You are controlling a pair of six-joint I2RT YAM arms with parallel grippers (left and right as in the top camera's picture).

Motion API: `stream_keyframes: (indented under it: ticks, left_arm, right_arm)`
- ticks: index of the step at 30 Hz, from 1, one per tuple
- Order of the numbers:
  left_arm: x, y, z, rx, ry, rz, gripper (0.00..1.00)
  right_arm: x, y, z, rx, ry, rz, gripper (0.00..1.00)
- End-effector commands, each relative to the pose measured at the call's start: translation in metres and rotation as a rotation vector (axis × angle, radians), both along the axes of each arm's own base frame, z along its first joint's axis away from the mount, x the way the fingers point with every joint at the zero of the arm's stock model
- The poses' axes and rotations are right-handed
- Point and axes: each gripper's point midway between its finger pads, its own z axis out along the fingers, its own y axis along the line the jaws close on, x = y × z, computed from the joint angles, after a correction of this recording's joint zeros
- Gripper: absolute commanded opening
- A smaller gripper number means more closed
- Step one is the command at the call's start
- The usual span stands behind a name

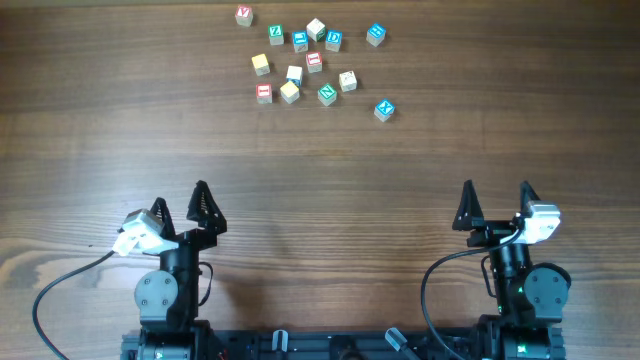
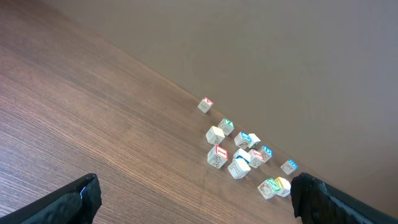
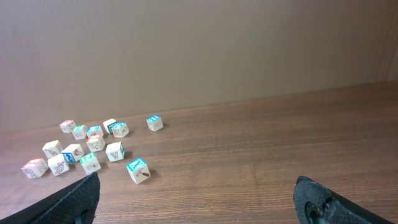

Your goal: Form a circle

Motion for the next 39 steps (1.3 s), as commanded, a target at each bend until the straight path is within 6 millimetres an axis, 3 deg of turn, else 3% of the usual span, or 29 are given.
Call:
stream_keyframes:
  ticks: [1,25,30,34,39]
  left_arm:
    - [-0.001,0.004,0.0,0.017,-0.001,0.023,1.0]
    - [-0.001,0.005,0.001,0.017,-0.002,0.025,1.0]
    - [-0.001,0.006,0.016,0.016,-0.063,0.031,1.0]
    - [-0.003,0.006,0.048,0.017,-0.183,0.031,1.0]
    - [-0.012,0.006,0.073,0.034,-0.136,0.03,1.0]
  right_arm:
    - [-0.001,0.002,0.003,-0.011,-0.013,0.011,1.0]
    - [-0.001,0.002,0.003,-0.01,-0.013,0.011,1.0]
    - [-0.001,0.002,0.003,-0.011,-0.013,0.011,1.0]
    - [-0.001,0.002,0.003,-0.011,-0.013,0.011,1.0]
    - [-0.001,0.002,0.003,-0.011,-0.013,0.011,1.0]
